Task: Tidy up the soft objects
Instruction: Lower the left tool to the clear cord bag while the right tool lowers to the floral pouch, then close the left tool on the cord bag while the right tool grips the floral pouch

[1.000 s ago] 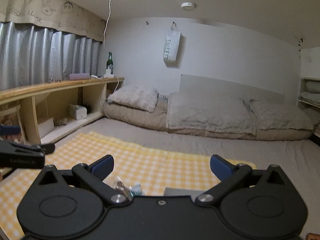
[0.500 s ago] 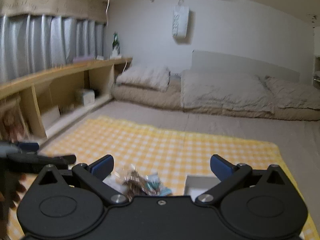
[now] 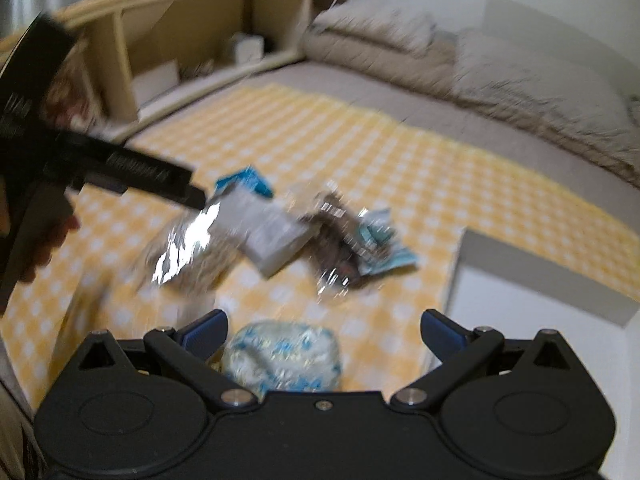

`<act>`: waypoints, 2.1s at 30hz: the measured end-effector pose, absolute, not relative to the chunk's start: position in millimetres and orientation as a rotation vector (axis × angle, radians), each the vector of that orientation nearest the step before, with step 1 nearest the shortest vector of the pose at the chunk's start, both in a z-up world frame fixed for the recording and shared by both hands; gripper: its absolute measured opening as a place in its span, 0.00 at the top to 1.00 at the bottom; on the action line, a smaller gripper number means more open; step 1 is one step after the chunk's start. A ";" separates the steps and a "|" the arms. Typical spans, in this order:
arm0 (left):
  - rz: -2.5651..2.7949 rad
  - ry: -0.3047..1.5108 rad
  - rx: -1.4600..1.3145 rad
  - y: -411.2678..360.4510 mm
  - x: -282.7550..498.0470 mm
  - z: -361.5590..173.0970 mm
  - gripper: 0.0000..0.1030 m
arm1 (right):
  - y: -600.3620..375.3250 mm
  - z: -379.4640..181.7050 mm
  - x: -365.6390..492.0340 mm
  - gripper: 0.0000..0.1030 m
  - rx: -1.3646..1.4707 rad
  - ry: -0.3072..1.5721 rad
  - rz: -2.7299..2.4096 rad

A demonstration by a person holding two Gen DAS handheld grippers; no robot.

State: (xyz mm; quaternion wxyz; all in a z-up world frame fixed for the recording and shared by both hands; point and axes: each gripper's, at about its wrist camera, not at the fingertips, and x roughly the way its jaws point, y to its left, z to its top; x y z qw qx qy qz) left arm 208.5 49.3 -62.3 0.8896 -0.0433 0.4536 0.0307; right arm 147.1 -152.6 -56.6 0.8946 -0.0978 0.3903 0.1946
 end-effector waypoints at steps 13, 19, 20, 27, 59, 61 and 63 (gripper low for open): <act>0.051 1.089 -0.088 44.7 228.8 -99.5 0.05 | -126.7 -94.6 169.8 0.00 -0.326 0.960 0.516; 0.041 1.125 -0.073 38.6 233.0 -110.2 0.06 | -121.3 -101.1 173.7 0.00 -0.341 0.992 0.554; 0.040 1.128 -0.068 37.3 233.2 -111.3 0.06 | -120.6 -102.0 174.0 0.00 -0.345 0.997 0.557; 0.043 1.145 -0.002 33.7 232.5 -116.8 0.26 | -121.3 -102.5 177.9 0.14 -0.333 1.017 0.568; -0.013 0.848 -0.129 35.6 182.9 -20.9 0.46 | -159.4 -26.8 160.2 0.40 -0.147 0.782 0.433; -0.025 0.836 -0.129 26.1 184.4 -17.5 0.46 | -169.4 -22.2 161.1 0.40 -0.121 0.767 0.405; -0.042 0.830 -0.125 16.8 186.2 -15.5 0.46 | -181.4 -17.3 163.0 0.40 -0.092 0.754 0.374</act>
